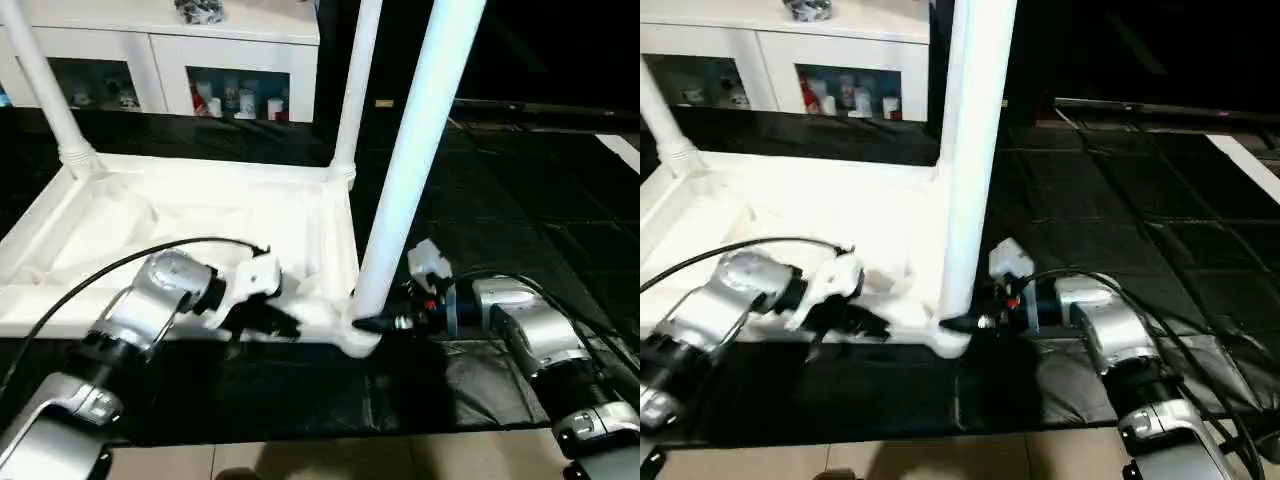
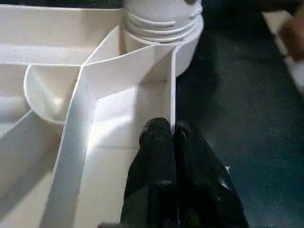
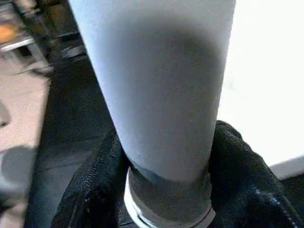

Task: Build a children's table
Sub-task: Rotate leg to tighten

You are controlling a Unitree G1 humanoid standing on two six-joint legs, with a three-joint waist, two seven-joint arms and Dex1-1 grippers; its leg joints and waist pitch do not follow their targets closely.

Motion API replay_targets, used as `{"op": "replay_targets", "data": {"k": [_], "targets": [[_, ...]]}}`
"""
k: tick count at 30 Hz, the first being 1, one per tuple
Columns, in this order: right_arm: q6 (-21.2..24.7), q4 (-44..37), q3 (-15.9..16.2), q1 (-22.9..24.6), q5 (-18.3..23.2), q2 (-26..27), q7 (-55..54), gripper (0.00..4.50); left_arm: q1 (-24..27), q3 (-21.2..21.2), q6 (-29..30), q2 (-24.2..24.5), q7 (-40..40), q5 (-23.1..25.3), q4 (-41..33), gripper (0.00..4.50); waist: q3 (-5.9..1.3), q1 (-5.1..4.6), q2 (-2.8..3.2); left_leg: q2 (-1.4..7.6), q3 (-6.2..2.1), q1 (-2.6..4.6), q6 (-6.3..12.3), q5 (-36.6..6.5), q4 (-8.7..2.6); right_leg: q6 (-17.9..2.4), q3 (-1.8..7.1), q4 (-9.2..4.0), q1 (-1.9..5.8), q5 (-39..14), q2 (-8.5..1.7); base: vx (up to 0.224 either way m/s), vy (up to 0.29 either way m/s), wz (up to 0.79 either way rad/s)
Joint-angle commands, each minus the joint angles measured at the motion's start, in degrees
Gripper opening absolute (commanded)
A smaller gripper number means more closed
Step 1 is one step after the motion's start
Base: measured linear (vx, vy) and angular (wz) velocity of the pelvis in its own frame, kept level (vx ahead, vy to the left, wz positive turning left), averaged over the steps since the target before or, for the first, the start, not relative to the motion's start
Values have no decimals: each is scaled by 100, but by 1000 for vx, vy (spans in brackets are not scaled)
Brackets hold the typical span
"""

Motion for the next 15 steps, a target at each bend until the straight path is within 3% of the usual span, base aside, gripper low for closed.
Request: {"op": "replay_targets", "data": {"k": [1, 3, 4, 5, 6, 10, 14, 15], "targets": [[153, -83, 50, 73, -68, 280, -511, 206, -303, 254, 366, -310, 684, -52, 28, 0, -371, -36, 77, 270, -87, 48, -33, -1072, -425, -1004, 351, -445, 301, -1616, -499, 0, 0, 0], [244, -4, 5, 58, -175, 452, -1000, 204, -381, 363, 580, -483, 963, -107, 39, 0, -368, -79, 69, 265, -95, 37, -110, -1028, -432, -964, 349, -442, 289, -1657, -492, 0, 0, 0], [341, 230, -89, -38, -392, 819, -1969, 203, -516, 549, 965, -818, 1454, -203, 48, 0, -379, -97, 67, 262, -105, 27, -153, -990, -438, -915, 347, -435, 313, -1716, -503, 0, 0, 0], [419, 339, -168, -103, -415, 1004, -2328, 201, -562, 584, 1045, -945, 1642, -177, 59, 0, -371, -136, 75, 250, -111, 23, -196, -1009, -441, -896, 337, -457, 295, -1788, -503, 0, 0, 0], [519, 444, -258, -174, -395, 1182, -2631, 199, -600, 604, 1083, -1057, 1837, -124, 90, 0, -385, -195, 59, 240, -124, 1, -215, -994, -441, -885, 331, -449, 326, -1786, -503, 0, 0, 0], [670, 1252, -694, -685, -252, 1954, -4024, 197, -811, 705, 1175, -1602, 2819, 60, 373, 0, -400, -314, 58, 222, -112, -6, -173, -894, -417, -957, 342, -449, 318, -1564, -492, 0, 0, 0], [511, 1587, -803, -895, -287, 2209, -4402, 197, -874, 713, 1170, -1829, 3081, 99, 408, 0, -405, -329, 75, 226, -95, -16, -2, -693, -410, -1040, 354, -415, 330, -1074, -475, 0, 0, 0], [466, 1620, -853, -922, -309, 2268, -4458, 253, -878, 712, 1201, -1876, 3099, 103, 382, 0, -413, -325, 81, 225, -94, -8, 18, -660, -406, -1071, 354, -400, 332, -976, -474, 0, 0, 0]]}}
